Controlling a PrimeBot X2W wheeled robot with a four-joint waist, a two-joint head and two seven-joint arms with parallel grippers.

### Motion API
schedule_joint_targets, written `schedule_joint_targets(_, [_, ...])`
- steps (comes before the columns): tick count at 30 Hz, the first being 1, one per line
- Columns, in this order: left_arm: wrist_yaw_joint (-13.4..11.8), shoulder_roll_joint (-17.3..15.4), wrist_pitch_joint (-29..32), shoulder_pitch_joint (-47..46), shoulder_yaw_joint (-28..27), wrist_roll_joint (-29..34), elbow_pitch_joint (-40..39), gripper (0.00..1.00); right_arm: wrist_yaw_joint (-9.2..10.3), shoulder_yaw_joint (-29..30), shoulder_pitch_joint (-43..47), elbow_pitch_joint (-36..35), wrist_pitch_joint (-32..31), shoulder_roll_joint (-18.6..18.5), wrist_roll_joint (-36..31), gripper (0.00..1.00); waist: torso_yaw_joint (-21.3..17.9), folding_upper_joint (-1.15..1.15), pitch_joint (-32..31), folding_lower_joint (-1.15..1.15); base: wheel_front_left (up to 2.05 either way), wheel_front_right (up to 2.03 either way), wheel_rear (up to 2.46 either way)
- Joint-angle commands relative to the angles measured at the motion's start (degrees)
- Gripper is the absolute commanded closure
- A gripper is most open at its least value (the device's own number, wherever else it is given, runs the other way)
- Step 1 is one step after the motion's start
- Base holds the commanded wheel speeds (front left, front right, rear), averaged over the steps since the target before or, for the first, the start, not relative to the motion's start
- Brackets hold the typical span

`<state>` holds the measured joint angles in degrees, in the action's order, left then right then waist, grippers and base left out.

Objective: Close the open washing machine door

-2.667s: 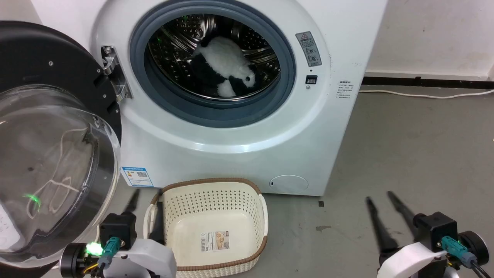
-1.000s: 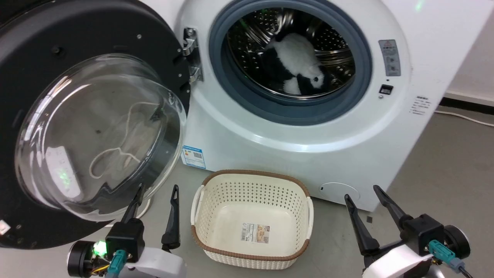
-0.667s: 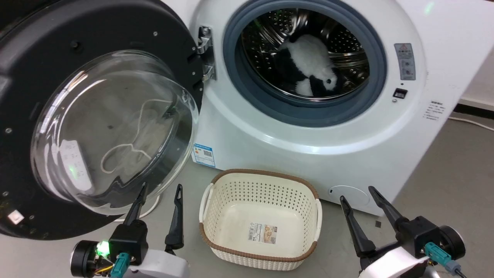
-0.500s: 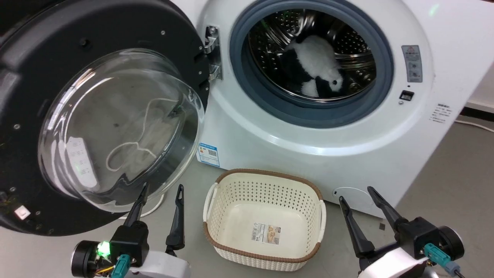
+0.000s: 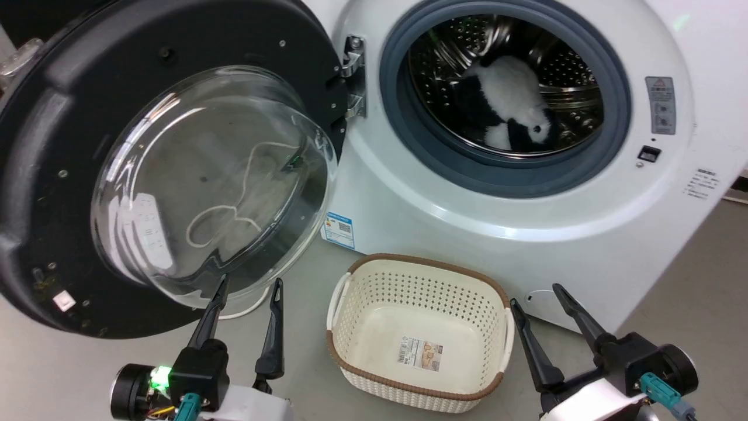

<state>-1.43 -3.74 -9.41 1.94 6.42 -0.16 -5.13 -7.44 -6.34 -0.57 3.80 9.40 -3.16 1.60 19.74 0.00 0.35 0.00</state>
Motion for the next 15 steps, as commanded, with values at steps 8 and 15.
schedule_joint_targets(8, [-0.6, -0.1, -1.4, 1.2, 0.3, -1.2, -0.6, 0.00, -0.03, -1.0, -0.9, 1.0, 1.5, -0.1, 0.5, 0.00, 2.2, 0.00, 0.1, 0.00, 0.00, 0.00, 0.00])
schedule_joint_targets(15, [0.3, 0.2, -2.3, 1.0, -1.2, -4.3, -1.7, 1.00, -0.04, -1.5, -0.7, 1.4, 2.3, -0.1, 0.7, 0.00, 3.9, 0.00, 0.2, 0.00, 0.00, 0.00, 0.00])
